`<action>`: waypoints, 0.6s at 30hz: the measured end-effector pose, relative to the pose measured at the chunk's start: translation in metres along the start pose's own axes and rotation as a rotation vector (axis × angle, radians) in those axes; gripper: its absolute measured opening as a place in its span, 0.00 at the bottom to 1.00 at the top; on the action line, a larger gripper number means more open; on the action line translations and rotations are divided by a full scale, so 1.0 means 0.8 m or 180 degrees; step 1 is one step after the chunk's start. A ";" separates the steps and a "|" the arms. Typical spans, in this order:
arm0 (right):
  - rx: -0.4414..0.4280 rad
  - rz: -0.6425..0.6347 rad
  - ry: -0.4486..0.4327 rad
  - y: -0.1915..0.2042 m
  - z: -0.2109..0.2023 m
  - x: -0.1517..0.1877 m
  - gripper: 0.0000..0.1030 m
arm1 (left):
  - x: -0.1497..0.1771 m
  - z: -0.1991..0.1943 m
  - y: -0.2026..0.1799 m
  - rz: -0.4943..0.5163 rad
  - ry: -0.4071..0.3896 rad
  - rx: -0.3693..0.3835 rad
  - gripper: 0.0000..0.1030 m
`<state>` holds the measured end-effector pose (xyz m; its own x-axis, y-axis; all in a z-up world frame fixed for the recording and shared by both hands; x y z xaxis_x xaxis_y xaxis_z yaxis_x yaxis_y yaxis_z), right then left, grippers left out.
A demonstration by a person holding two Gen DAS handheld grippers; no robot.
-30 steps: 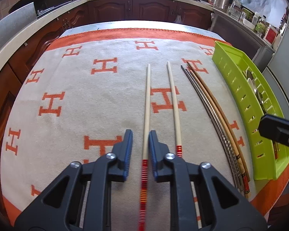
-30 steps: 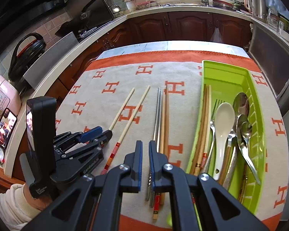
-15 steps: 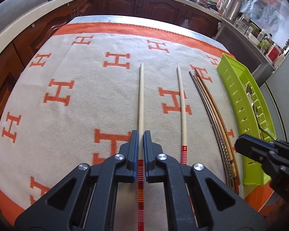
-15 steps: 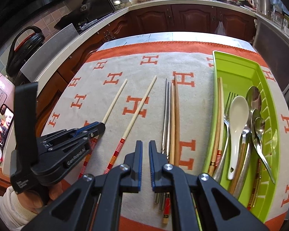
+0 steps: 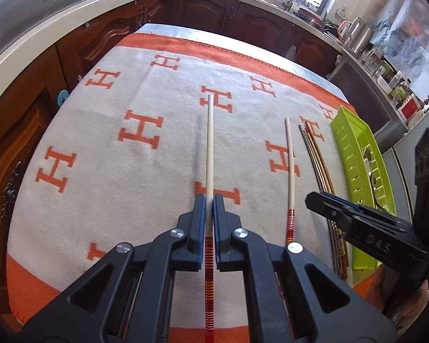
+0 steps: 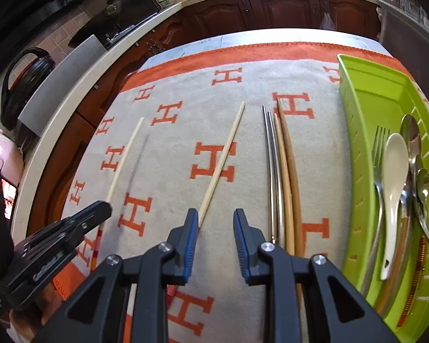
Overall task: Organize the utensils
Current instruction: 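Lift the chopstick with the left tool while the right tool grasps the second red-striped chopstick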
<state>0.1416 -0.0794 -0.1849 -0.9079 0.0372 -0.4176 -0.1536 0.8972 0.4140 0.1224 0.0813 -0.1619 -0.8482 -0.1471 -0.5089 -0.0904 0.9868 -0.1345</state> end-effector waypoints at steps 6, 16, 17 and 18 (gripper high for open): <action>0.0142 -0.0015 -0.0014 0.010 0.022 -0.004 0.24 | 0.002 -0.003 0.010 -0.0063 0.0000 0.0027 0.03; 0.0819 -0.0589 -0.0090 0.035 0.039 -0.005 0.26 | 0.004 -0.003 0.016 -0.0126 0.0002 0.0057 0.03; 0.0816 -0.0589 -0.0093 0.034 0.039 -0.006 0.24 | 0.004 -0.003 0.016 -0.0129 0.0008 0.0065 0.03; 0.0812 -0.0588 -0.0090 0.033 0.038 -0.006 0.22 | 0.004 -0.003 0.015 -0.0130 0.0016 0.0076 0.03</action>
Point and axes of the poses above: each gripper's, at about its wrist camera, not at the fingertips, and z roughly the way its jaws point, y to its left, x to its underside, the point moved 8 cm from there along z, roughly the way its jaws point, and after that the axes turned 6 degrees about -x, right-handed, at the moved point
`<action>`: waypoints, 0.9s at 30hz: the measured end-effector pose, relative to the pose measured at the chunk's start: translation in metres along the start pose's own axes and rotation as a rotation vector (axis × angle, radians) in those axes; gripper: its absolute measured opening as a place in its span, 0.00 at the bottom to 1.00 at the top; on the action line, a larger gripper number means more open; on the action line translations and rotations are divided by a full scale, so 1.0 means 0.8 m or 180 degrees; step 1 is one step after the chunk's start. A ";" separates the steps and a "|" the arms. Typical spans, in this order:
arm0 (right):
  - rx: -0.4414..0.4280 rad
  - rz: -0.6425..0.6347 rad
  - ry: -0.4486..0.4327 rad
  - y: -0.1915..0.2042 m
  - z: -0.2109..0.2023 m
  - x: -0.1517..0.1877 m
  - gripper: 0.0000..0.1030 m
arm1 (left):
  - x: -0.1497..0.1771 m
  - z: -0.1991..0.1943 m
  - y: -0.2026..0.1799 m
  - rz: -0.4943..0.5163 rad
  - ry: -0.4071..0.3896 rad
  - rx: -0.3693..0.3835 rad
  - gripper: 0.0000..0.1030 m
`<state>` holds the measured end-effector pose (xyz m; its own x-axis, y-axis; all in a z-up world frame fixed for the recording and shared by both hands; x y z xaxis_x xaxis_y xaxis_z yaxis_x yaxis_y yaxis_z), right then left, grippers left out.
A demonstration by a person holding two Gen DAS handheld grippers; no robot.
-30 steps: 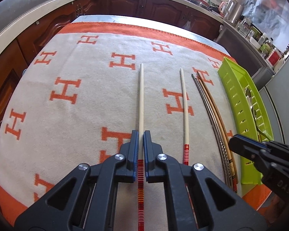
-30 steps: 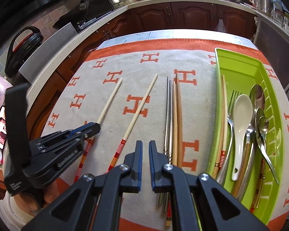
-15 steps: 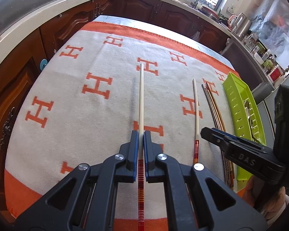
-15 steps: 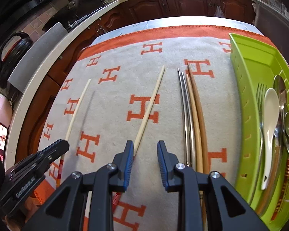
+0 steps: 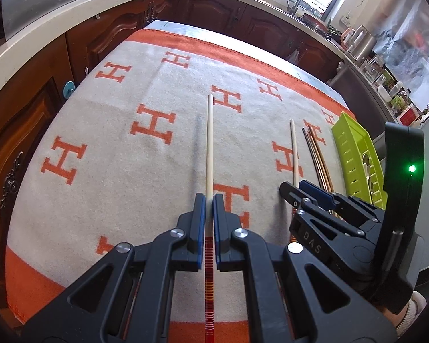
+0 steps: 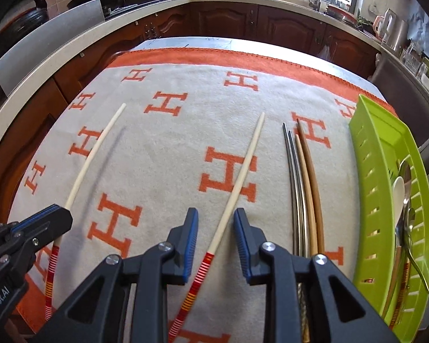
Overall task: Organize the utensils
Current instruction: 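Lift the chopstick with the left tool while the right tool grasps the second red-striped chopstick, then lower both chopsticks into the green tray and open both tools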
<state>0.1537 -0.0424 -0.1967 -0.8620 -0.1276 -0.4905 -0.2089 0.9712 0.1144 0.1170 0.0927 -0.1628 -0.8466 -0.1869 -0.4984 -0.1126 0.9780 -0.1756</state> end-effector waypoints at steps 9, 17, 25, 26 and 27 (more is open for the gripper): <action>-0.0341 0.0306 0.0048 -0.024 -0.016 0.012 0.05 | -0.002 -0.014 -0.031 0.0136 -0.0018 0.0075 0.03; -0.0472 0.0711 -0.0256 -0.097 -0.093 0.014 0.05 | -0.010 -0.039 -0.112 0.0471 -0.0027 0.0341 0.03; -0.0252 0.1092 -0.0449 -0.203 -0.143 0.025 0.05 | -0.009 -0.046 -0.235 0.0857 0.0105 0.0666 0.03; -0.0232 0.1137 -0.0447 -0.215 -0.144 0.028 0.05 | -0.009 -0.045 -0.248 0.0886 0.0124 0.0689 0.03; -0.0229 0.1163 -0.0443 -0.222 -0.144 0.030 0.05 | -0.008 -0.044 -0.261 0.0912 0.0137 0.0712 0.03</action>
Point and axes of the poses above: each gripper's, at about its wrist camera, not at the fingertips, and z roughly the way its jaws point, y to its left, x to its underside, the point moved 8 cm from there along z, roughly the way its jaws point, and after that the axes turned 6 degrees about -x, right-handed, at the moved point
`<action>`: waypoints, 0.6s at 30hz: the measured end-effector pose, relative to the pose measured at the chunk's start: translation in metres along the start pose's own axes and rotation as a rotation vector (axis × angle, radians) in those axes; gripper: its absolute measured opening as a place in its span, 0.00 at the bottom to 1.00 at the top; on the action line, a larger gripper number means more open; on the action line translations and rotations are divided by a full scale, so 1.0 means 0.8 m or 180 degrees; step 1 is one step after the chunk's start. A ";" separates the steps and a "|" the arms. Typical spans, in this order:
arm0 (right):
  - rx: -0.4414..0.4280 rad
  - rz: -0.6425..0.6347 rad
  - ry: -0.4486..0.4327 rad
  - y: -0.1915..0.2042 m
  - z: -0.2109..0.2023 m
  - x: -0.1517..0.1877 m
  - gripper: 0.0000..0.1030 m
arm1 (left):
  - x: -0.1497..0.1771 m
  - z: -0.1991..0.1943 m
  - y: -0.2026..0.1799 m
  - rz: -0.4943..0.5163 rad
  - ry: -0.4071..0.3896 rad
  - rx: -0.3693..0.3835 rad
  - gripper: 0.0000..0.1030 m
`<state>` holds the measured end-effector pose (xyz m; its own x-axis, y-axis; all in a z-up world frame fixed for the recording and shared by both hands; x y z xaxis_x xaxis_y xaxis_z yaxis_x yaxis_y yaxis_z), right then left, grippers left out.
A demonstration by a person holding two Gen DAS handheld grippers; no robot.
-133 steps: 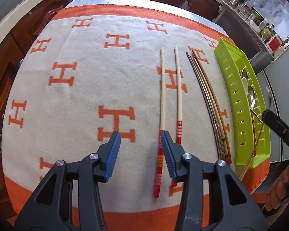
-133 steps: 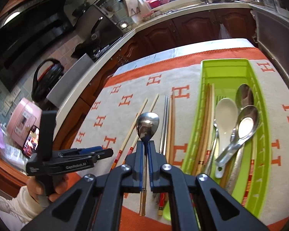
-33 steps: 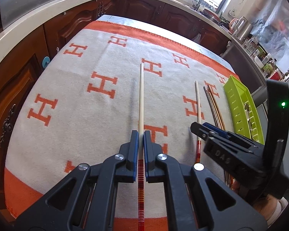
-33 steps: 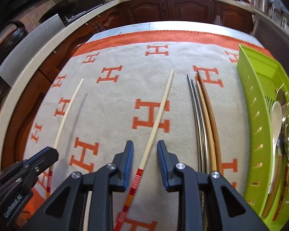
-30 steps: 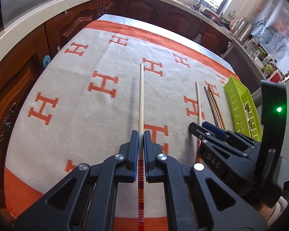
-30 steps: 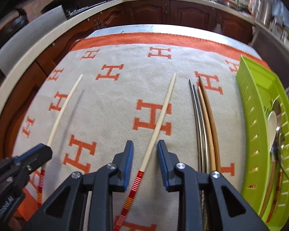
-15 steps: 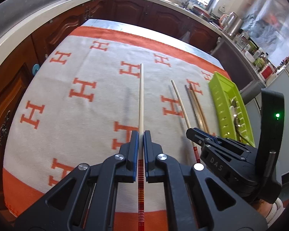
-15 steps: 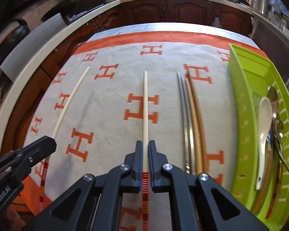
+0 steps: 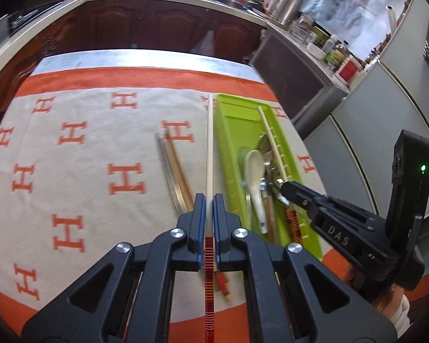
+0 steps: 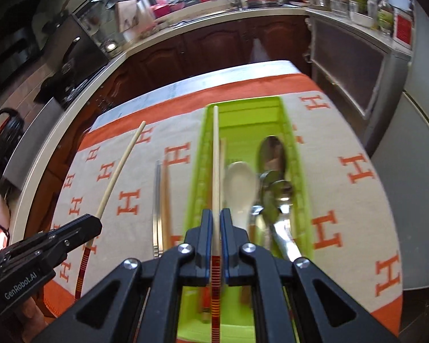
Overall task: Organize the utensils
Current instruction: 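Lower both chopsticks into the green tray and open both tools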
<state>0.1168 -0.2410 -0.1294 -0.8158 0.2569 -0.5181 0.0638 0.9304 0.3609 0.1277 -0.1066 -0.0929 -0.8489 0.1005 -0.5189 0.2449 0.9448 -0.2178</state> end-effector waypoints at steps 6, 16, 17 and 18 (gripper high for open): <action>-0.0128 0.0173 0.0107 -0.019 0.015 0.008 0.06 | -0.016 0.027 -0.052 0.0038 0.0072 0.0050 0.03; -0.0514 0.0332 0.0228 -0.006 0.050 0.007 0.06 | -0.025 0.065 -0.048 -0.0086 0.0227 -0.0013 0.03; -0.0541 0.0375 0.0221 -0.007 0.050 0.005 0.06 | -0.024 0.066 -0.048 -0.0090 0.0237 -0.0015 0.03; -0.0534 0.0405 0.0201 -0.011 0.048 0.004 0.06 | -0.024 0.067 -0.048 -0.0092 0.0244 -0.0024 0.03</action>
Point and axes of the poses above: each gripper's, at about its wrist camera, not at the fingertips, and z roughly the way its jaws point, y to its left, x to its underside, the point moved 8 cm from there along z, roughly the way its jaws point, and after that the axes turned 6 degrees about -x, right-handed, at the moved point
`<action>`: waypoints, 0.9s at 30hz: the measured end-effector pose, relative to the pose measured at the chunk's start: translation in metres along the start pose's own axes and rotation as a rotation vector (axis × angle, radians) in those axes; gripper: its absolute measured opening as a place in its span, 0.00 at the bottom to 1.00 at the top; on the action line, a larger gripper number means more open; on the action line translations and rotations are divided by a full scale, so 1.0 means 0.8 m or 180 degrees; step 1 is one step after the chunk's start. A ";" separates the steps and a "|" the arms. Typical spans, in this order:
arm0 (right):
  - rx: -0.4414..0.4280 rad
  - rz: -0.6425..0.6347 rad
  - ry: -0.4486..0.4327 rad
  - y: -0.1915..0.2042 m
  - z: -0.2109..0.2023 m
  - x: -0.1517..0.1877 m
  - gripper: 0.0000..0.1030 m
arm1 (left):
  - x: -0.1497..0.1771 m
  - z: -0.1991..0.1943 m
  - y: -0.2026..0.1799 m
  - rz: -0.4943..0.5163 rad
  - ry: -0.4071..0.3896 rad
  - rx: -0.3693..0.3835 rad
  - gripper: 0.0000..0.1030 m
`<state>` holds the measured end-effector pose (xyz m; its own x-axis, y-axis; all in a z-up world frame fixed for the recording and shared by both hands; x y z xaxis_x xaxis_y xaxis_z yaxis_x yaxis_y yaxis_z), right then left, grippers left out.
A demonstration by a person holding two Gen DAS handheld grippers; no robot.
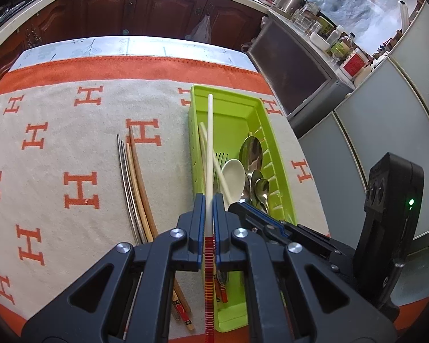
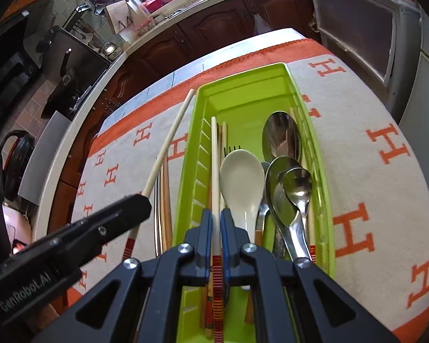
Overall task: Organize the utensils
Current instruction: 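Lower both chopsticks into the green tray and open both tools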
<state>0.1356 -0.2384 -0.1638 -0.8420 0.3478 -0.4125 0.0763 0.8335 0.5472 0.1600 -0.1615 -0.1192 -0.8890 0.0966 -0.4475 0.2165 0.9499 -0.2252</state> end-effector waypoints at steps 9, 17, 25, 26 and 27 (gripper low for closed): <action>0.0170 0.0126 -0.0304 -0.025 -0.041 -0.017 0.06 | 0.001 0.015 -0.012 -0.0047 0.0095 -0.0001 0.03; 0.0300 0.0157 -0.0449 -0.042 -0.065 -0.019 0.06 | 0.007 0.035 -0.026 -0.0139 0.0248 -0.0025 0.03; 0.0326 0.0103 -0.0409 -0.035 -0.064 -0.008 0.06 | 0.018 0.010 -0.005 -0.0065 0.0217 -0.0161 0.04; 0.0327 0.0085 -0.0394 -0.033 -0.063 -0.006 0.06 | 0.020 0.006 0.003 -0.0047 0.0215 -0.0222 0.04; 0.0330 0.0067 -0.0381 -0.030 -0.062 -0.004 0.06 | 0.023 0.003 0.010 -0.0042 0.0214 -0.0273 0.04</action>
<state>0.1100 -0.2803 -0.1396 -0.7704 0.4091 -0.4890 0.1531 0.8632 0.4810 0.1461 -0.1527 -0.1310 -0.9173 0.1009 -0.3853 0.1719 0.9729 -0.1545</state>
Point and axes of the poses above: each gripper's, at about its wrist camera, not at the fingertips, and z roughly the way its jaws point, y to its left, x to its underside, the point moved 8 cm from there along z, roughly the way its jaws point, and after that the axes turned 6 degrees about -x, right-handed, at the moved point
